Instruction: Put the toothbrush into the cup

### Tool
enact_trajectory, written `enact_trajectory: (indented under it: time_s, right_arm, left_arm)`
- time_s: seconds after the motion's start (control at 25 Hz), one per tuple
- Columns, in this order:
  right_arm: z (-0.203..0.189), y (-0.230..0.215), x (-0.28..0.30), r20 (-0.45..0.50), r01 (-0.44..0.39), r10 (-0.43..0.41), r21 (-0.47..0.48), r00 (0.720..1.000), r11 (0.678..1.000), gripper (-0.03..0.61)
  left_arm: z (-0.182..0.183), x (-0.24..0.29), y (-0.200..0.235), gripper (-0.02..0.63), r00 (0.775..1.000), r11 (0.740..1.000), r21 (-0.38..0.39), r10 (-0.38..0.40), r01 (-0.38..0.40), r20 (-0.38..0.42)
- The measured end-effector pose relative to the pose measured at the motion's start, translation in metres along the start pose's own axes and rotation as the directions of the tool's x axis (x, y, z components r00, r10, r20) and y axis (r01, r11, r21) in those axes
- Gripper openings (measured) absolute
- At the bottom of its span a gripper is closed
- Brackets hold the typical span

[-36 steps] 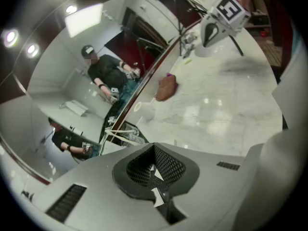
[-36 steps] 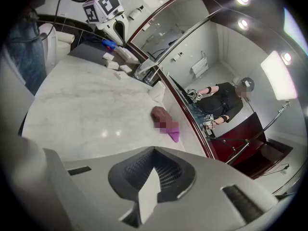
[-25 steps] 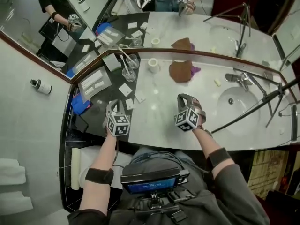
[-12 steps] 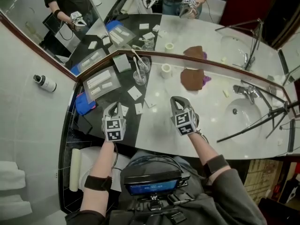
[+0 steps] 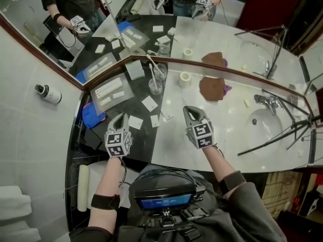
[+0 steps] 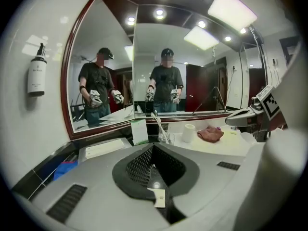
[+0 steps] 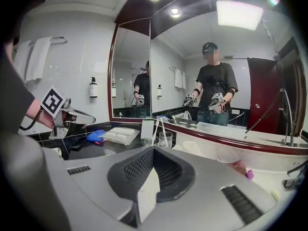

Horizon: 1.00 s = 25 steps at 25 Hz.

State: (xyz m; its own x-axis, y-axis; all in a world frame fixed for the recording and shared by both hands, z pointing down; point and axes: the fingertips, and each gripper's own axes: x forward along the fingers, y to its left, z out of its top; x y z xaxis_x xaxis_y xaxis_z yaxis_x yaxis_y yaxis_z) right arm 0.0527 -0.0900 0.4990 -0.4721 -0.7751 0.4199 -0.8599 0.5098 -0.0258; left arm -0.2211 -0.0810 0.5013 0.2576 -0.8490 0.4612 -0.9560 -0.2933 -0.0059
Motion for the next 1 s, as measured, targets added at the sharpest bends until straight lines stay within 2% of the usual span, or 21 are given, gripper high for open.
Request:
enact_trajectory:
  time_s: [0.44, 0.72, 1.0]
  right_arm:
    - [0.0, 0.009, 0.02, -0.03, -0.024, 0.024, -0.001, 0.999, 1.0, 0.017]
    - [0.009, 0.01, 0.046, -0.024, -0.085, 0.086, 0.009, 0.996, 0.996, 0.025]
    - [0.024, 0.007, 0.112, -0.048, -0.164, 0.167, 0.054, 0.985, 0.985, 0.167]
  left_arm:
    - [0.001, 0.012, 0.005, 0.002, 1.0, 1.0, -0.022, -0.014, 0.014, -0.003]
    - [0.008, 0.022, 0.006, 0.002, 1.0, 0.999, -0.039, -0.009, 0.009, -0.011]
    - [0.019, 0.046, 0.008, 0.002, 1.0, 0.999, -0.047, -0.022, 0.021, -0.005]
